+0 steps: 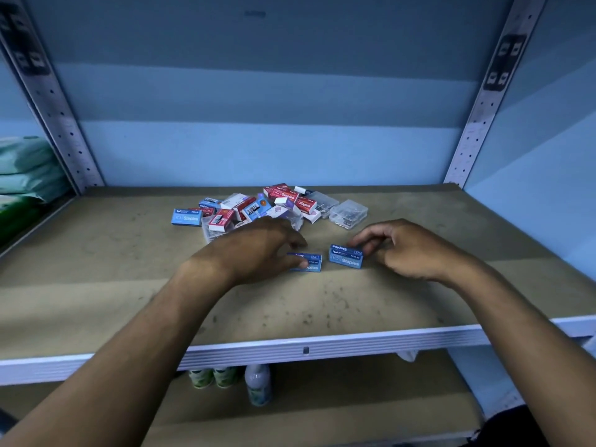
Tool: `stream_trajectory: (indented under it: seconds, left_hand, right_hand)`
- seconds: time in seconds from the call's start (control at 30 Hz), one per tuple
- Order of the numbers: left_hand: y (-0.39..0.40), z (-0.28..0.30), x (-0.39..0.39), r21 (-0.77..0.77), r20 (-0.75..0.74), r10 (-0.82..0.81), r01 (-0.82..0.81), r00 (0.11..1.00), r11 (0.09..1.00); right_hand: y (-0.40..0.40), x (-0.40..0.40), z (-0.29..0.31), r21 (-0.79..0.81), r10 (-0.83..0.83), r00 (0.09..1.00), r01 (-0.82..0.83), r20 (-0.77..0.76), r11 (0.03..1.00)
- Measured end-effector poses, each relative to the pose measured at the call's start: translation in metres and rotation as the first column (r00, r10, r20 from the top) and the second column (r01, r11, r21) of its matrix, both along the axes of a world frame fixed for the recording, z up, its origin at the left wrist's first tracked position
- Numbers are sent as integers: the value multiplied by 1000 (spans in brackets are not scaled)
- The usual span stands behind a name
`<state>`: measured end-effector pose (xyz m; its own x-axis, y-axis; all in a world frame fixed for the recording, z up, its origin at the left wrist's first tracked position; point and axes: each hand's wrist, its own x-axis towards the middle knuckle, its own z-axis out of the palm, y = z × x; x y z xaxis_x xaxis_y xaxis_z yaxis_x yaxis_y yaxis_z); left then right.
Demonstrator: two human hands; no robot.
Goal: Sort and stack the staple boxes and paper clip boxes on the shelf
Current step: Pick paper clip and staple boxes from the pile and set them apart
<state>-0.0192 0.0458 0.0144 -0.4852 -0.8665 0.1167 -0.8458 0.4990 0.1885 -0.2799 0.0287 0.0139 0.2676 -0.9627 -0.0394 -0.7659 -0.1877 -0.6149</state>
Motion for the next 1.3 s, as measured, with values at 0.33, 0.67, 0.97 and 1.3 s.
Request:
stream_trajectory:
  seconds: [0.33,0.67,0.97,1.3]
  left_hand:
    - [7,0,-8,21,-177,-4,7,984,1000]
    - [5,-2,-16,4,-221,59,-60,974,998]
    - [8,-1,-34,24,-366,49,-43,930,999]
    - [11,-7,-100,52,-445,-49,80,894,995]
  right_hand:
    - [-3,18,-6,-105,-29,999,33,38,994]
    - [-3,22,-6,-141,-17,1000,20,21,990]
    - [9,-6,8,-165,-16,1000,19,15,986]
    - [44,-83,24,-253,-98,993,79,-62,964]
